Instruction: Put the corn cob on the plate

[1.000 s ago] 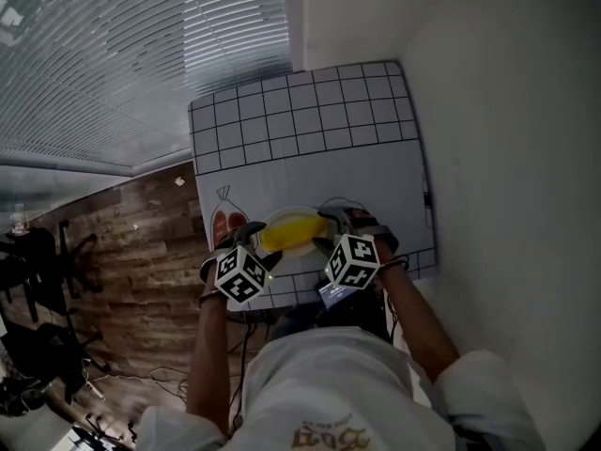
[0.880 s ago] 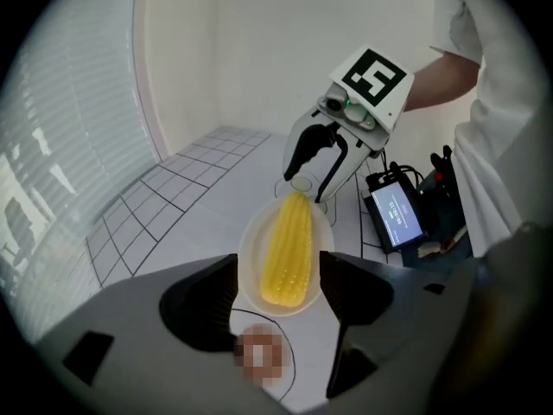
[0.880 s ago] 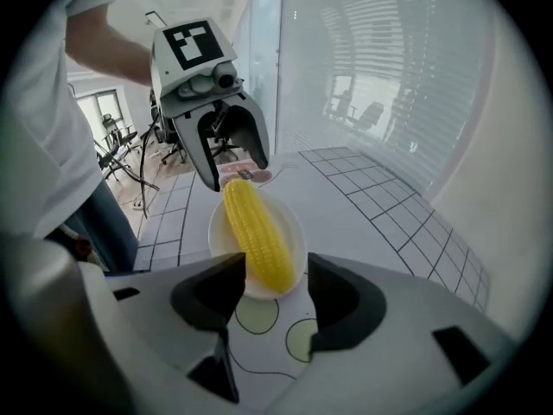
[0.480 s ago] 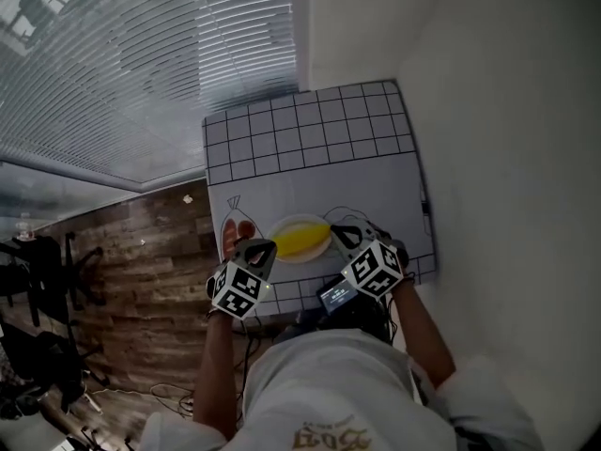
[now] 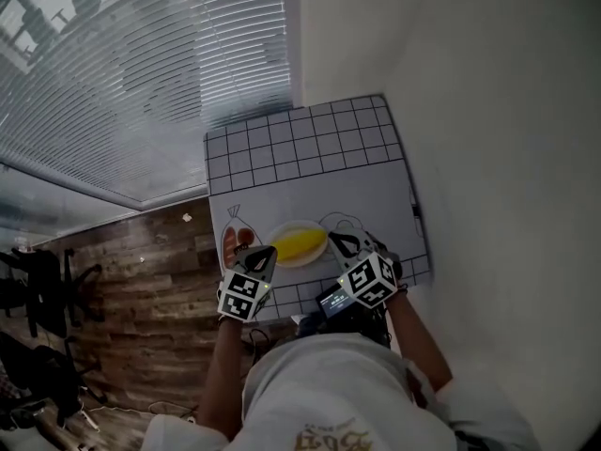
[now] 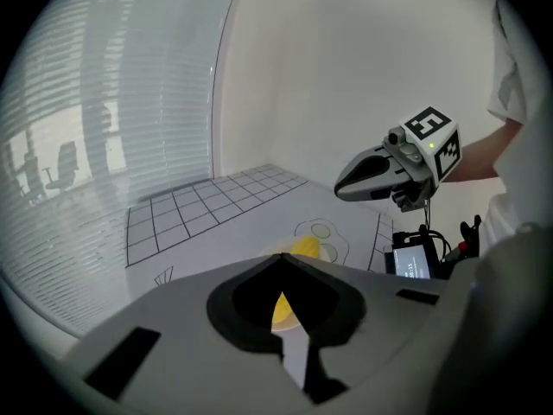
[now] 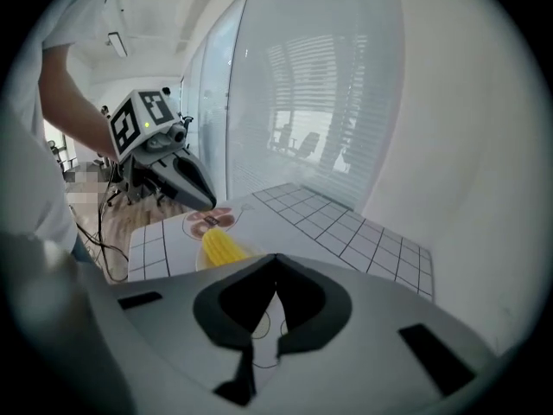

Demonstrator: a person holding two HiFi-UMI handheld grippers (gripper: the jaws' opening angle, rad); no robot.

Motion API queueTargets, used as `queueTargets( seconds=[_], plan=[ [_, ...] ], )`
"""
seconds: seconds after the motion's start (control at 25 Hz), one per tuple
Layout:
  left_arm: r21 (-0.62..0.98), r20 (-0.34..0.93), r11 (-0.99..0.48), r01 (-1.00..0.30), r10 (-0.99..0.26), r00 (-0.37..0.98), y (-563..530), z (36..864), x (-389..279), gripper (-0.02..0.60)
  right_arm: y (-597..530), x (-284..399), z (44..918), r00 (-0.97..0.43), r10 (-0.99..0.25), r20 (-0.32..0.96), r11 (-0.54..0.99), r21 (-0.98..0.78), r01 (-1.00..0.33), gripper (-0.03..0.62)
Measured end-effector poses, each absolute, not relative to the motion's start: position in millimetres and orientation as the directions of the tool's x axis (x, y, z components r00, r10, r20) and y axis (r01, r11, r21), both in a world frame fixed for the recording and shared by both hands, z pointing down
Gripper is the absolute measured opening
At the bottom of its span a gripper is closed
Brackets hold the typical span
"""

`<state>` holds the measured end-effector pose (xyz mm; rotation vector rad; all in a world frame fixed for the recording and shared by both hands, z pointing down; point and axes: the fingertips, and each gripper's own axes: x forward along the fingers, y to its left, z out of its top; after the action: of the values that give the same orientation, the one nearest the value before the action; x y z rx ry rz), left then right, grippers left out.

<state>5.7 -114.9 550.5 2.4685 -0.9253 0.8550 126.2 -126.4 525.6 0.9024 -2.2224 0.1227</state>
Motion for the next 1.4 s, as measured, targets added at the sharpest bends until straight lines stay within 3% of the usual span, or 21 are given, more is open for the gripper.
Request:
queueTargets(
  seconds=[0.16,0.36,0.64,1.4],
  plan=[
    [0.093,0.584,-0.699,-0.709,-0.538,0.608,-114.1,517.9,9.0,0.006,-127.8,129.5,488.7,-0.499,-0.665,0.556,0.677,0.165,-0.717,0.006],
    [0.103,0.365,-0.598,-0.795,-0.720,0.590,-125.8,446.5,-3.7,0.006,-127.7,139.4,424.9,-0.471,-0.797,0.377,0.535,0.079,-0.841,0.006],
    [0.075,0.154,-0.529,-0.845,-0.831,0.534,-128.0,370.9,-20.0,0.006,-124.4,145.3,378.1,-0.456,-0.853,0.256,0.474,0.009,-0.881,0.006],
    [0.051,0.095,-0.504,-0.862,-0.857,0.506,-125.6,349.5,-33.2,0.006,-130.3,136.8,359.1,-0.464,-0.863,0.203,0.477,0.018,-0.879,0.006]
  ],
)
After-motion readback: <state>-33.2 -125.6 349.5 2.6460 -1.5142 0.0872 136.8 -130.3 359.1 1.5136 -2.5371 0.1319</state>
